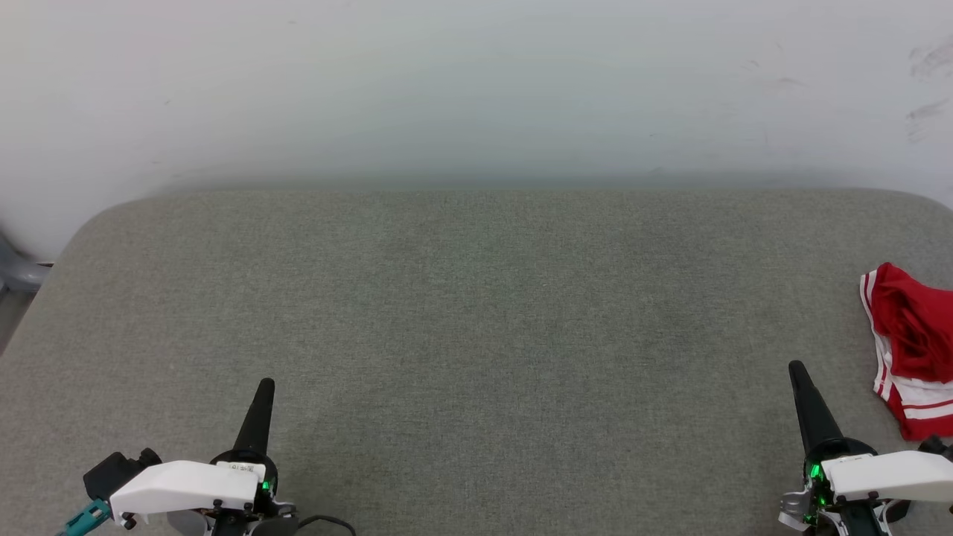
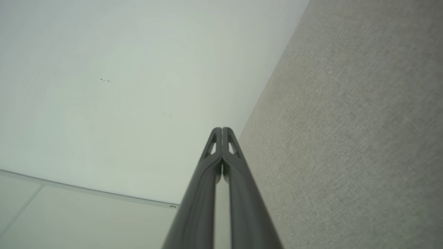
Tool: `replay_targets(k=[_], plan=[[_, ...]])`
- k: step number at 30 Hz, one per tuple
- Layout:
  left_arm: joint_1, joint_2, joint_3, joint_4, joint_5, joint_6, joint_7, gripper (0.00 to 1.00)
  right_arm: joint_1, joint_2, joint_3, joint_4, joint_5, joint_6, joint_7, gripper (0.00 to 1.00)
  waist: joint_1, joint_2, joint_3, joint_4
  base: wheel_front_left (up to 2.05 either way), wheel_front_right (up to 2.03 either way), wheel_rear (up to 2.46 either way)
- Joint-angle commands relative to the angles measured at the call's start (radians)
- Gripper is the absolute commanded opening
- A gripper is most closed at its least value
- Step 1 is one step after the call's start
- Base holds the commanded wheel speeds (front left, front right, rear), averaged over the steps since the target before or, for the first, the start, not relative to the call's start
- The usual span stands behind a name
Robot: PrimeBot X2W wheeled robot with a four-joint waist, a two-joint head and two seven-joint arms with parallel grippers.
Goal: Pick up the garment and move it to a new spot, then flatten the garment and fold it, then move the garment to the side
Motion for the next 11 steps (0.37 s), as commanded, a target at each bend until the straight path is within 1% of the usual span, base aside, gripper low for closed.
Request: replay_targets(k=[1, 11], plan=[[-0.024, 0.001, 0.002, -0.003, -0.018, -0.005, 0.005, 0.0, -0.024, 0.001, -0.002, -0.003, 0.019, 0.0, 0.005, 0.0, 0.0, 0.0, 0.0, 0.0, 0.0, 0.0, 0.0], [-0.035, 0.001, 0.008, 0.001, -0.104, -0.011, 0.027, 0.0, -0.038, 0.001, -0.003, 0.006, 0.105, 0.0, 0.027, 0.0, 0.0, 0.0, 0.005, -0.004, 0.0, 0.0, 0.0]])
